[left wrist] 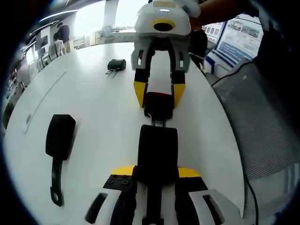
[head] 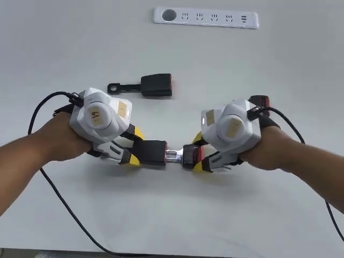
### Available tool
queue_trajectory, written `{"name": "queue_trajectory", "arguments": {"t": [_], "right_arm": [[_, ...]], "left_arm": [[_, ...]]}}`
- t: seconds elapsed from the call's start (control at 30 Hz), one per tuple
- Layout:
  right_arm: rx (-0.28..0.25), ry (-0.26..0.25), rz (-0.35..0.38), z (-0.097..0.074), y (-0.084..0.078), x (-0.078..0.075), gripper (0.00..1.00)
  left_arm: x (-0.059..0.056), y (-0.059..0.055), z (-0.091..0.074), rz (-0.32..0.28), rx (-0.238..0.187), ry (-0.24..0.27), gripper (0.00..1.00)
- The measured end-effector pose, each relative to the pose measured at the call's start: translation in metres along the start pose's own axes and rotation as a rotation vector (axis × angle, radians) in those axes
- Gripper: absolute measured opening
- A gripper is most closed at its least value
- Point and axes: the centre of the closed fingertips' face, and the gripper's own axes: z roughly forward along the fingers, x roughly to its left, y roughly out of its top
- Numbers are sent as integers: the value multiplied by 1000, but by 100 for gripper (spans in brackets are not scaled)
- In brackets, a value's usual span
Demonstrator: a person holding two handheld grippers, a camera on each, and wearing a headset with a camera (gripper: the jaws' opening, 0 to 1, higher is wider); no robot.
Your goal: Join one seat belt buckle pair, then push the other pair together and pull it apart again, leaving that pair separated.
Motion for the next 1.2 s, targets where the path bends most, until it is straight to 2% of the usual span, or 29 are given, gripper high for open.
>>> {"name": "queue_trajectory", "arguments": {"t": [0.07,0.1,0.13,0.33,0.43,0.6,0.73,0.87,1.0,1.2], "right_arm": [[-14,-6,-1,4,7,2,34],[3,-18,0,4,6,1,34],[12,-14,-31,4,6,2,34],[-4,-21,-4,5,7,1,33],[-8,-32,12,6,9,1,33],[-46,-43,43,13,18,2,32],[-59,-48,61,14,19,1,32],[-59,-52,69,16,22,1,32],[-38,-56,64,16,22,2,32],[-32,-65,43,16,21,1,32]], "left_arm": [[0,0,0,-7,-2,5,31],[0,0,0,1,0,6,31],[0,0,0,10,1,4,31],[-1,1,1,15,31,15,31],[0,0,1,11,32,20,31],[0,-1,3,23,46,18,30],[1,-1,3,23,48,19,30],[3,-3,7,27,65,24,30],[8,-6,9,17,49,23,30],[9,-8,10,15,56,21,30]]}}
